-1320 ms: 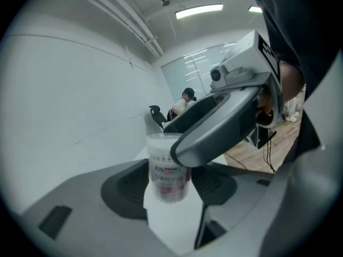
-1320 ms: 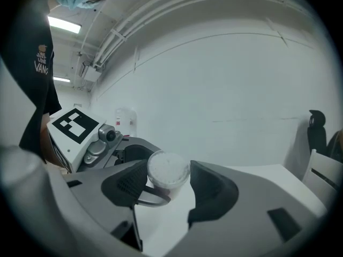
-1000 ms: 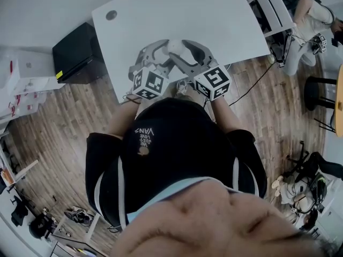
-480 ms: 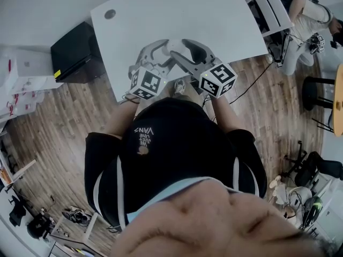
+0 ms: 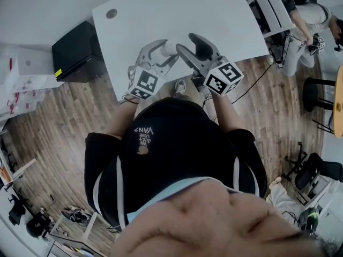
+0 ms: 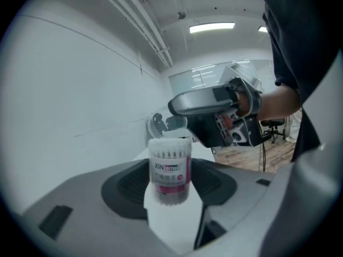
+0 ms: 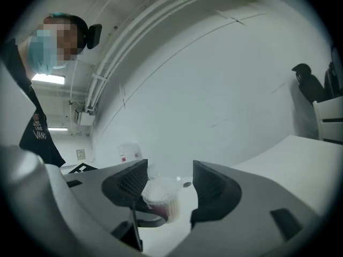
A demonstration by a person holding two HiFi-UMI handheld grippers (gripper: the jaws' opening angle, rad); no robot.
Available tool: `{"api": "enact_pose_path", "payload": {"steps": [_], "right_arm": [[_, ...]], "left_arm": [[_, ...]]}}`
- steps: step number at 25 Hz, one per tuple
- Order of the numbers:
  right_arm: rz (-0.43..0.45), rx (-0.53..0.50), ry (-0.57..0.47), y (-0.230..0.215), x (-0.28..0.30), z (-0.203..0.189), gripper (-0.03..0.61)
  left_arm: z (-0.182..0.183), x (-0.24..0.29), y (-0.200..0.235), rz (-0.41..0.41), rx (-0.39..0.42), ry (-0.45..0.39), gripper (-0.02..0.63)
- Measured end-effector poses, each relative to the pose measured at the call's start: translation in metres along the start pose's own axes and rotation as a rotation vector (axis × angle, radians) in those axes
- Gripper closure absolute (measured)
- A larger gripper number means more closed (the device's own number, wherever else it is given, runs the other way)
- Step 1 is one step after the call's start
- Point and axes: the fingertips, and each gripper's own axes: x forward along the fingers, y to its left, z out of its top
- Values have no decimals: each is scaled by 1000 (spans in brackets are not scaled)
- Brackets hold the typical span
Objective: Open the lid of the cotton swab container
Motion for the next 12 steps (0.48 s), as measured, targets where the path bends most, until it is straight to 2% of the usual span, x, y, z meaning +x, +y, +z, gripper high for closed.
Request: {"api": "enact_pose_path", "payload": {"steps": [12], "right_arm": [[-159,-58,-21,-40,-19,13,325]], "left_arm": [[1,-4,-2,-5,-31,-24,364]]}}
